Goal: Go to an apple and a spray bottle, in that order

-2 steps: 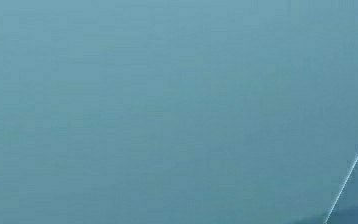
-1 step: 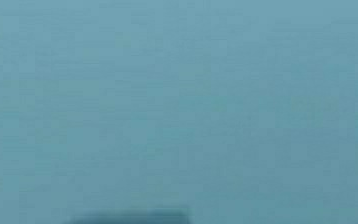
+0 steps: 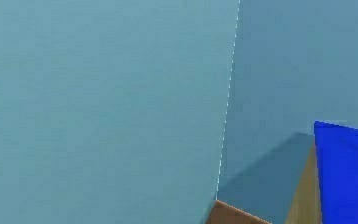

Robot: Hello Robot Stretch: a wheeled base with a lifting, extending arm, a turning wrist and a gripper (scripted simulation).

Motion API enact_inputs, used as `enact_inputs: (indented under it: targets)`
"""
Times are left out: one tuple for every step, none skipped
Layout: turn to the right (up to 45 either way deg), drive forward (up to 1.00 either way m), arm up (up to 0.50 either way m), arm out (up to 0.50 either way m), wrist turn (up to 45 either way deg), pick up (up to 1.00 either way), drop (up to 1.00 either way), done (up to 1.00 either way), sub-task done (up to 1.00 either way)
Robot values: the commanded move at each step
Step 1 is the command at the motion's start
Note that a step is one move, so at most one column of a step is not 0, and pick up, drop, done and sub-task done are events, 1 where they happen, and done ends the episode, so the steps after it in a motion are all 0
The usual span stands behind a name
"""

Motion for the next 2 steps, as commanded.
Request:
enact_inputs:
  targets:
    - [45.0, 0.0, 0.0, 0.0, 0.0, 0.0, 0.0, 0.0, 0.0]
    - [0.0, 0.0, 0.0, 0.0, 0.0, 0.0, 0.0, 1.0, 0.0]
